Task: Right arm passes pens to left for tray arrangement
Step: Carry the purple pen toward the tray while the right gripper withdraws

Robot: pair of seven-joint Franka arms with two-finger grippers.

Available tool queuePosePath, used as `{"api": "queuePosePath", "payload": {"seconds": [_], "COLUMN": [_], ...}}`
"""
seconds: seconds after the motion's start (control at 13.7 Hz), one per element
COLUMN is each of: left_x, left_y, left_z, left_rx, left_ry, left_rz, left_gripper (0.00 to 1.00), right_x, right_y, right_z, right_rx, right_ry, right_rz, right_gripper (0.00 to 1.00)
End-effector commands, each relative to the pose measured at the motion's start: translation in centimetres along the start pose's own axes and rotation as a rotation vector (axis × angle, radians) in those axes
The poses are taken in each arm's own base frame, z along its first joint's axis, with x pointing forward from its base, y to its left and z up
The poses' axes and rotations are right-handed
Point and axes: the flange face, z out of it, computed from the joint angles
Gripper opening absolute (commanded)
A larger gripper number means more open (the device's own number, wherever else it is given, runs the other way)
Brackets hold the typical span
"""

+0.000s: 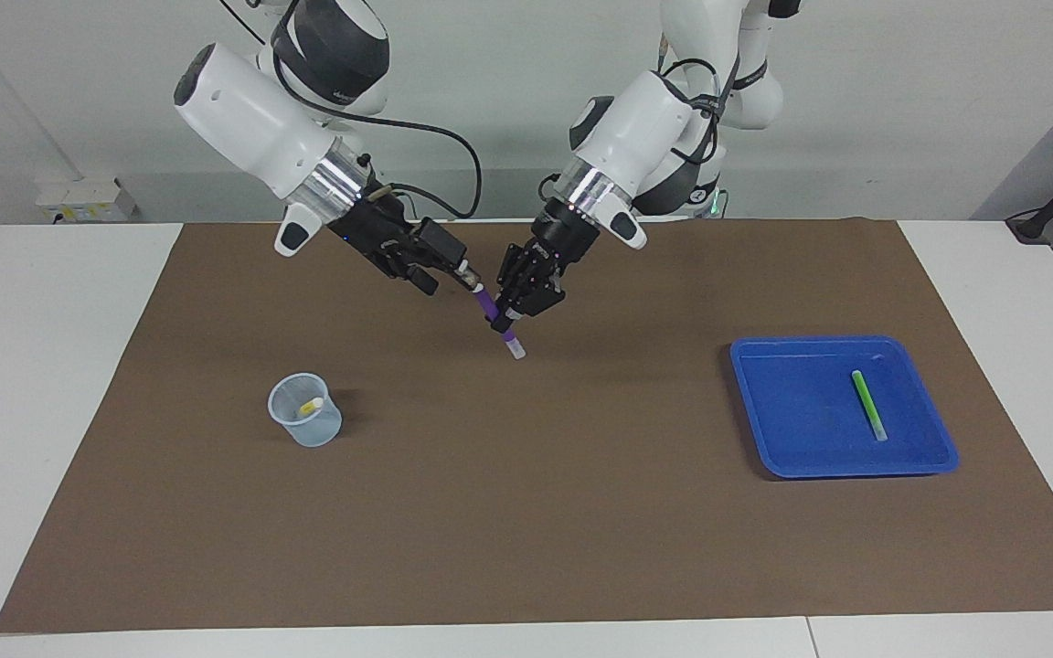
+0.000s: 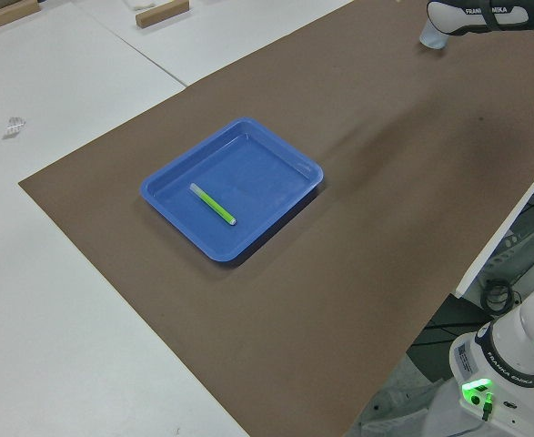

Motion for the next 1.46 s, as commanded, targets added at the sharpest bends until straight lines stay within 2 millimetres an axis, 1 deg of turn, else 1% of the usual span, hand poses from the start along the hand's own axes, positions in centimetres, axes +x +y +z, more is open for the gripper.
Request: {"api": "queuePosePath", "payload": {"seconds": [0.0, 0.15, 0.22, 0.29, 0.37, 0.44, 0.59, 0.66, 0.8, 0.95, 1.1, 1.17, 1.39], "left_x": [1.6, 3.2, 3.8, 4.5, 5.2, 5.8, 7.4, 8.4, 10.4, 12.5, 14.6, 15.3, 18.9], "left_y": [1.3, 2.2, 2.5, 2.7, 2.9, 3.1, 3.5, 3.5, 4.7, 5.5, 6.6, 6.9, 7.9], "left_z": [-0.3, -0.7, -0.9, -1.1, -1.3, -1.5, -2.3, -2.5, -3.9, -4.8, -5.8, -6.4, -8.8], "left_rx": [0.052, 0.088, 0.112, 0.139, 0.164, 0.192, 0.260, 0.308, 0.355, 0.402, 0.428, 0.450, 0.555], "left_ry": [0.038, 0.074, 0.090, 0.105, 0.130, 0.156, 0.191, 0.195, 0.199, 0.210, 0.270, 0.274, 0.247], "left_rz": [0.101, 0.175, 0.225, 0.249, 0.297, 0.344, 0.418, 0.472, 0.551, 0.625, 0.699, 0.732, 0.868], "left_gripper": [0.00, 0.00, 0.00, 0.00, 0.00, 0.00, 0.00, 0.00, 0.00, 0.00, 0.00, 0.00, 0.00], "right_x": [1.9, 2.8, 2.9, 3.0, 3.2, 3.5, 4.1, 4.3, 4.5, 4.2, 4.1, 4.3, 4.2], "right_y": [3.4, 6.0, 6.8, 7.9, 8.9, 9.7, 10.5, 11.1, 11.7, 11.9, 12.1, 12.4, 12.5], "right_z": [-2.5, -3.6, -3.9, -4.0, -4.6, -5.5, -7.2, -7.8, -8.1, -8.1, -8.5, -8.8, -9.2], "right_rx": [-0.099, -0.246, -0.337, -0.425, -0.488, -0.515, -0.530, -0.536, -0.536, -0.544, -0.545, -0.545, -0.545], "right_ry": [0.007, 0.005, 0.013, 0.016, 0.021, 0.012, 0.011, 0.016, 0.021, -0.009, -0.015, -0.007, -0.009], "right_rz": [-0.123, -0.226, -0.276, -0.304, -0.313, -0.323, -0.368, -0.363, -0.352, -0.352, -0.369, -0.365, -0.361], "right_gripper": [1.00, 1.00, 1.00, 1.00, 1.00, 1.00, 1.00, 1.00, 1.00, 1.00, 1.00, 1.00, 1.00]}}
